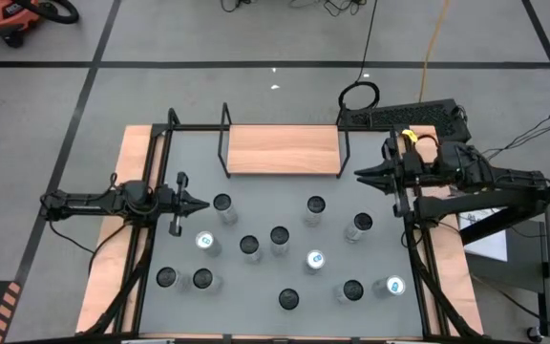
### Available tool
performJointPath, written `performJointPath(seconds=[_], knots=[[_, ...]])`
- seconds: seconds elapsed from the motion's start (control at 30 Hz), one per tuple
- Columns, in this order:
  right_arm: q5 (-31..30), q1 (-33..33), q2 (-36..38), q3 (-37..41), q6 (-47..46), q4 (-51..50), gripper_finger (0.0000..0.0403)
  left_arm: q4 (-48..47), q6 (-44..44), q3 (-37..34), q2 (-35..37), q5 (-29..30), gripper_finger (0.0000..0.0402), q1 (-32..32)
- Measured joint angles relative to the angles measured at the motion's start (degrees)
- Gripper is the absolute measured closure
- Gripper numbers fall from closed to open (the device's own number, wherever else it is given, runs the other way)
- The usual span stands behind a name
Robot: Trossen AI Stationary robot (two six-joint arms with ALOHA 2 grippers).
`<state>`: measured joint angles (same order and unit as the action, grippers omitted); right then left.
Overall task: Place canned beverage on shelf
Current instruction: Put the top right white yellow soda can on the shelf
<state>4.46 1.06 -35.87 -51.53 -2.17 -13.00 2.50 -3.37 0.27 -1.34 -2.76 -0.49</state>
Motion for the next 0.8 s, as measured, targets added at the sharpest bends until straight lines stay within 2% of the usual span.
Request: performJointPath(seconds=[0.2,0.8], knots=[[0.03,0.00,-2.21,-3.39,-1.51,-4.25,0.0403,0.00,0.02,0.01,0.01,-0.01,0.0402,0.00],[1.74,-0.02,-9.11,-3.45,-6.41,-9.63,0.0403,0.00,-0.01,-0.01,0.01,0.00,0.0402,-0.01]])
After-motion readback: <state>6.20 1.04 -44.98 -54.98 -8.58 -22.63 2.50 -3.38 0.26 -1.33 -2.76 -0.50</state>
